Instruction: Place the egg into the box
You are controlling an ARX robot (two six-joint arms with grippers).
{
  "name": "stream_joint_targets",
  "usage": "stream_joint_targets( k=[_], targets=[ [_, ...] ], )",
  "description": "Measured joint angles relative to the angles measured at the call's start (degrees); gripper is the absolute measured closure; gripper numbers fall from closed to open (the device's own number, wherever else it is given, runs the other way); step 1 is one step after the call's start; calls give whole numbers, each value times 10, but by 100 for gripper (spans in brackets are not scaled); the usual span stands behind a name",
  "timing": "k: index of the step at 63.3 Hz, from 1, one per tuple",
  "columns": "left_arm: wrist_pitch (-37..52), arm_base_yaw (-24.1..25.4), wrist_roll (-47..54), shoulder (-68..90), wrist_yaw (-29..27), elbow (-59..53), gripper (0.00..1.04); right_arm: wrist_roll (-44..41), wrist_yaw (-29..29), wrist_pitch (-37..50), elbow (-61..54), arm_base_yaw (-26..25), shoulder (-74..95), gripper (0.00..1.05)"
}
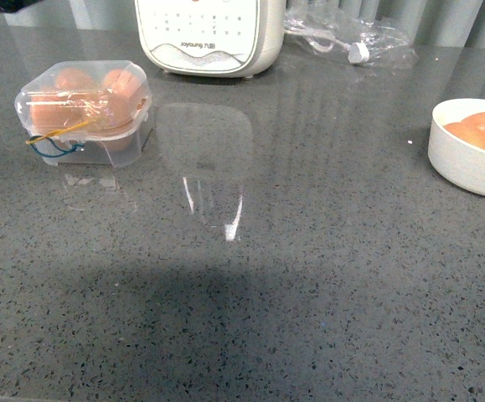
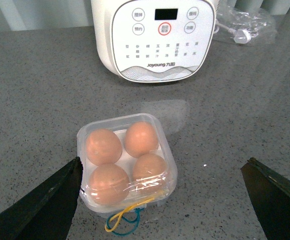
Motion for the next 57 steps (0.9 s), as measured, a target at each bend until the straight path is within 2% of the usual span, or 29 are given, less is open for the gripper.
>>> stream_joint_targets(
  k=[22, 34, 48, 53, 57],
  targets=[
    [-103, -25, -33, -215, -14, -78, 7, 0, 0, 0, 0, 0, 0, 7],
    [-201, -34, -56, -395, -83, -175, 7, 0, 0, 0, 0, 0, 0, 7],
    [-289, -58, -87, -511, -119, -222, 7, 0, 0, 0, 0, 0, 0, 7],
    [-209, -64, -60, -550, -177, -267, 17, 0, 0, 0, 0, 0, 0, 7],
    [-137, -42, -39, -588, -171, -313, 31, 0, 1, 0, 0, 0, 0, 7]
  ],
)
